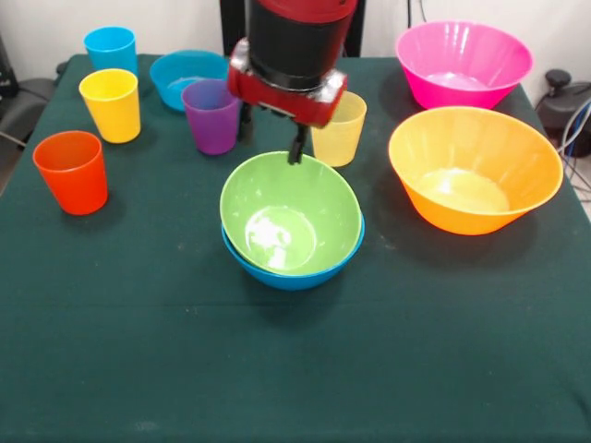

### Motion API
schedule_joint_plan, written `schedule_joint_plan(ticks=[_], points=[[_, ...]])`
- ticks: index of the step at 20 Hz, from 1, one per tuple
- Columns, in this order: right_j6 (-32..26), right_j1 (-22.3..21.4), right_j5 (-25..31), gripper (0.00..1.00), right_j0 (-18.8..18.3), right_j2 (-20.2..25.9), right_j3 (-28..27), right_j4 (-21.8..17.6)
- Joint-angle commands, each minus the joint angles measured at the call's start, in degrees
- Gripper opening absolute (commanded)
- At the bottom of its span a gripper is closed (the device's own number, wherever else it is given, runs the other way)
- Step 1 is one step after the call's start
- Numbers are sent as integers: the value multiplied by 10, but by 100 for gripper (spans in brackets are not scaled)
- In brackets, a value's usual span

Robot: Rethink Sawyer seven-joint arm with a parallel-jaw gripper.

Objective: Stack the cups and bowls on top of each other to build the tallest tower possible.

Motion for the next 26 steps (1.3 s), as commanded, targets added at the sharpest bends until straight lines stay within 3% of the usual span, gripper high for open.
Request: schedule_joint_plan(ticks=[1, 9, 16, 26], points=[[2, 36, 26, 100, 48, 37, -95, -13], [33, 95, 47, 100, 103, -5, -195, -44], [33, 157, 21, 100, 93, 14, -233, 0], [0, 232, -43, 100, 96, 17, -298, -18]])
